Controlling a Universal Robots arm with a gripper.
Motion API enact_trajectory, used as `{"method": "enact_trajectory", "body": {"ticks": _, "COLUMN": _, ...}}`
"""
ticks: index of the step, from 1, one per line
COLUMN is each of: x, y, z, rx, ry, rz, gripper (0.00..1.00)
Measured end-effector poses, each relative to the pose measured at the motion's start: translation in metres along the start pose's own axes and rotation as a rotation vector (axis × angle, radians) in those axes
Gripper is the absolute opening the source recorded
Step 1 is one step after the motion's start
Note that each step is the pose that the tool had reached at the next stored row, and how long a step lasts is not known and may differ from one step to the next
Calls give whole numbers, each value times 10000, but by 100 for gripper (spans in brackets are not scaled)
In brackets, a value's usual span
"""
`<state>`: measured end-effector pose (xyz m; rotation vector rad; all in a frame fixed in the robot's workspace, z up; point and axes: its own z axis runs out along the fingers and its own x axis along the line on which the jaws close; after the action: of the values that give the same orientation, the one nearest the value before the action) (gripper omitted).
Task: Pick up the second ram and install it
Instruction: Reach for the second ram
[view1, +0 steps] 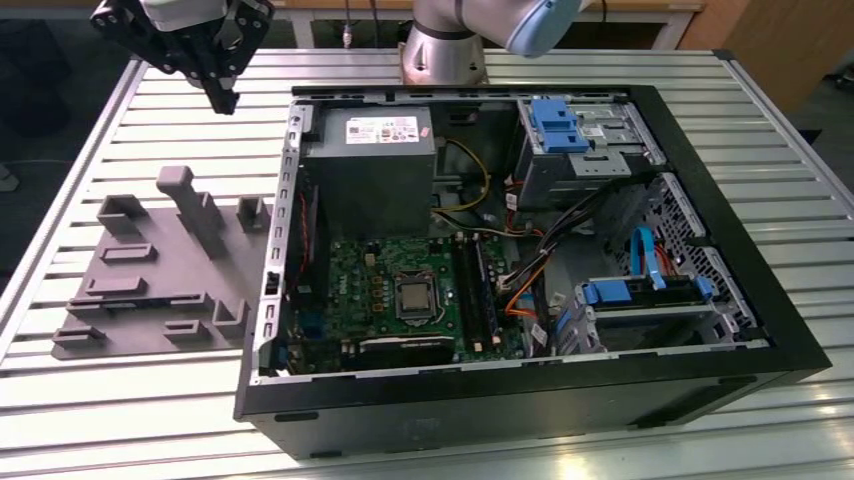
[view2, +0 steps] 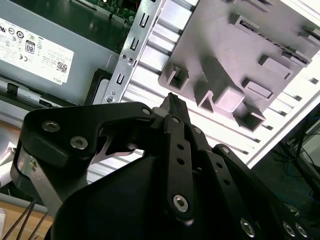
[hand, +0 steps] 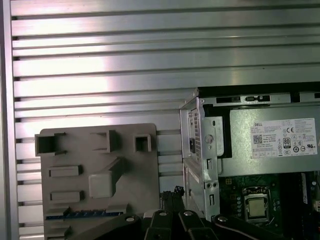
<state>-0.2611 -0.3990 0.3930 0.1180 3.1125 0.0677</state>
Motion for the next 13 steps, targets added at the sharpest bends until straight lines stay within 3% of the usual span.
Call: {"method": "enact_trajectory", "body": {"ticks": 13, "x": 77, "y": -6, "z": -2, "rx": 0, "ry": 0, "rz": 0, "gripper": 11}}
